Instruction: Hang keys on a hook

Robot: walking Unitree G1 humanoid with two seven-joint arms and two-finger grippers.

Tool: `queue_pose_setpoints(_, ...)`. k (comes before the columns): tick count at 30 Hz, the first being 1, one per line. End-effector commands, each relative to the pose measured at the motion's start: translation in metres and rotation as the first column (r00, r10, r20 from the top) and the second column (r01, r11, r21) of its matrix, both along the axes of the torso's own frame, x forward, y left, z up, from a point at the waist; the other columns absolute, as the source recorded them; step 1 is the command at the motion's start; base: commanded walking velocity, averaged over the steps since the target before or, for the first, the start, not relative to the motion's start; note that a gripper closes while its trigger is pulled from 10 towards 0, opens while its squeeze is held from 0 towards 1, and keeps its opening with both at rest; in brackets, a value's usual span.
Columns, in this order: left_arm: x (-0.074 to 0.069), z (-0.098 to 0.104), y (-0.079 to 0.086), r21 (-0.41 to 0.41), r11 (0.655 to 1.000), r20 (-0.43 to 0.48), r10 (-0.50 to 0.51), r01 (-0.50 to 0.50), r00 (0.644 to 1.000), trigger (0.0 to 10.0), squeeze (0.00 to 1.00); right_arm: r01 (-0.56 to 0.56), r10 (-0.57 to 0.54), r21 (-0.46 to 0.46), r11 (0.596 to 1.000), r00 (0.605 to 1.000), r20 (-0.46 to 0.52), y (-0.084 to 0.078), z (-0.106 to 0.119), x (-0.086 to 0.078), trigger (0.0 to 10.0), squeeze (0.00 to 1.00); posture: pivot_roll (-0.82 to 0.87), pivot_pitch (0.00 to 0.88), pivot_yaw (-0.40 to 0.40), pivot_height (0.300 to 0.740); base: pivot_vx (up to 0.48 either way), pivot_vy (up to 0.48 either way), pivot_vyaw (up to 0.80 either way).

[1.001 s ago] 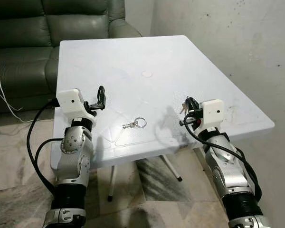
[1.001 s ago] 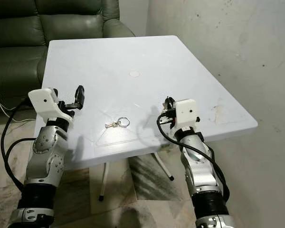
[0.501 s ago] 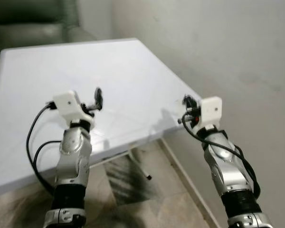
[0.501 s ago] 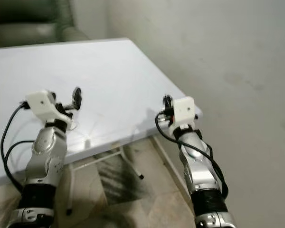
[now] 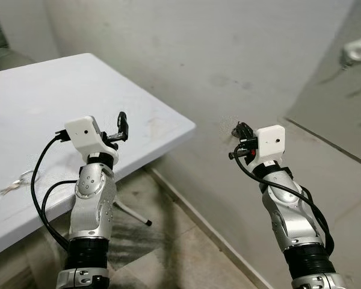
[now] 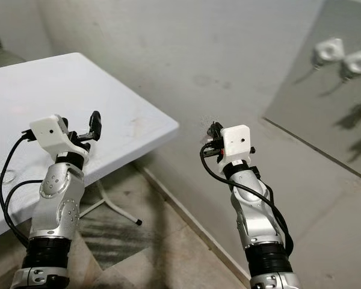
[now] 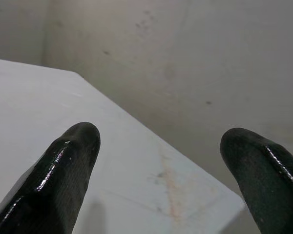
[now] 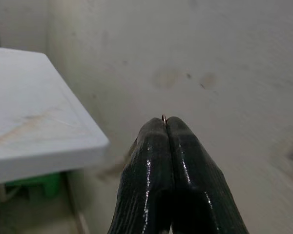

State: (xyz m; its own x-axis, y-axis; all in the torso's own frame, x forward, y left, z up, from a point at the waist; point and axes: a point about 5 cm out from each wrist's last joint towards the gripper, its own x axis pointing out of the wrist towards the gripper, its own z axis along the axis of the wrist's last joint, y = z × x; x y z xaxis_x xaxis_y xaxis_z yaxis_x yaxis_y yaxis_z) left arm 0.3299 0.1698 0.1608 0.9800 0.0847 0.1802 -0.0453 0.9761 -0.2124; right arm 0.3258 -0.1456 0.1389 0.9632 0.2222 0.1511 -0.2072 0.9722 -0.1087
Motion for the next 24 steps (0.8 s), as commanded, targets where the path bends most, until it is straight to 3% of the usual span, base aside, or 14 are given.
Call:
queue_pose_setpoints(1,-0.0012,0.0027,-0.0001,0.003,1.000,0.003,0.013,-0.013,1.000,10.0,0.00,0.011,-0.011,-0.008,1.000,1.000,0.022,-0.0030,0.0066,-0.0003,10.0,0.00,0.06,0.000,-0.097,0.740,0.000,0.000,-0.76)
queue_pose_setpoints(24,-0.0035,0.0020,-0.0011,-0.015,1.000,0.004,0.005,-0.005,1.000,10.0,0.00,0.016,-0.016,-0.009,1.000,1.000,0.007,-0.0042,0.0056,-0.0024,10.0,0.00,0.06,0.000,-0.101,0.740,0.000,0.000,-0.76)
